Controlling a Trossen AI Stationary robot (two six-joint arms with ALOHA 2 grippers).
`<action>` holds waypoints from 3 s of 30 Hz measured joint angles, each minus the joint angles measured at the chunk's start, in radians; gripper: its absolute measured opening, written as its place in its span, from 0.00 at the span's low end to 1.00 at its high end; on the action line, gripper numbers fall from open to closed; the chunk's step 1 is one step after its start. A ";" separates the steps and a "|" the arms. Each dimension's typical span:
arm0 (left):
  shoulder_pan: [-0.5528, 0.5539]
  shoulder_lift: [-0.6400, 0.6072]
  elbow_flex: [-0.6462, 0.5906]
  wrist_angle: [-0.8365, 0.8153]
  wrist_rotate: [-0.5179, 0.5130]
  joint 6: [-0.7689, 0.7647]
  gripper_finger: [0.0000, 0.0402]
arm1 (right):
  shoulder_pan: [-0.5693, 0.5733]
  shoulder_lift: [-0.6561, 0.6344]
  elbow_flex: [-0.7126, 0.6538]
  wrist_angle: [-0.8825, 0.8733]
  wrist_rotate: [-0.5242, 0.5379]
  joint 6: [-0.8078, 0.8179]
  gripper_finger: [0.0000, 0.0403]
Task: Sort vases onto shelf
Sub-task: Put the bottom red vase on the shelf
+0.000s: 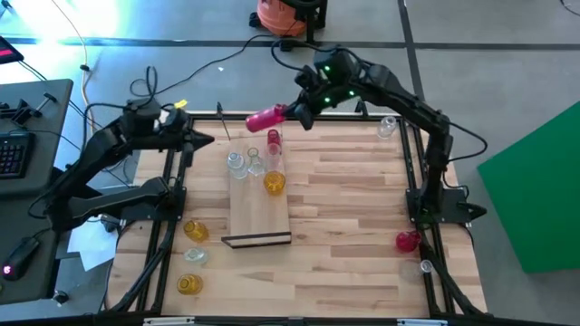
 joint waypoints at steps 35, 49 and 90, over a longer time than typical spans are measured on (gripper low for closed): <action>0.003 0.407 0.000 0.245 -0.012 -0.070 0.00 | -0.135 0.289 -0.001 0.174 -0.250 -0.181 0.00; 0.051 0.302 0.000 0.241 -0.014 -0.103 0.00 | -0.127 0.296 -0.002 0.188 -0.222 -0.218 0.00; 0.051 0.276 0.000 0.237 -0.009 -0.102 0.00 | -0.099 0.161 0.031 -0.299 0.139 -0.327 0.00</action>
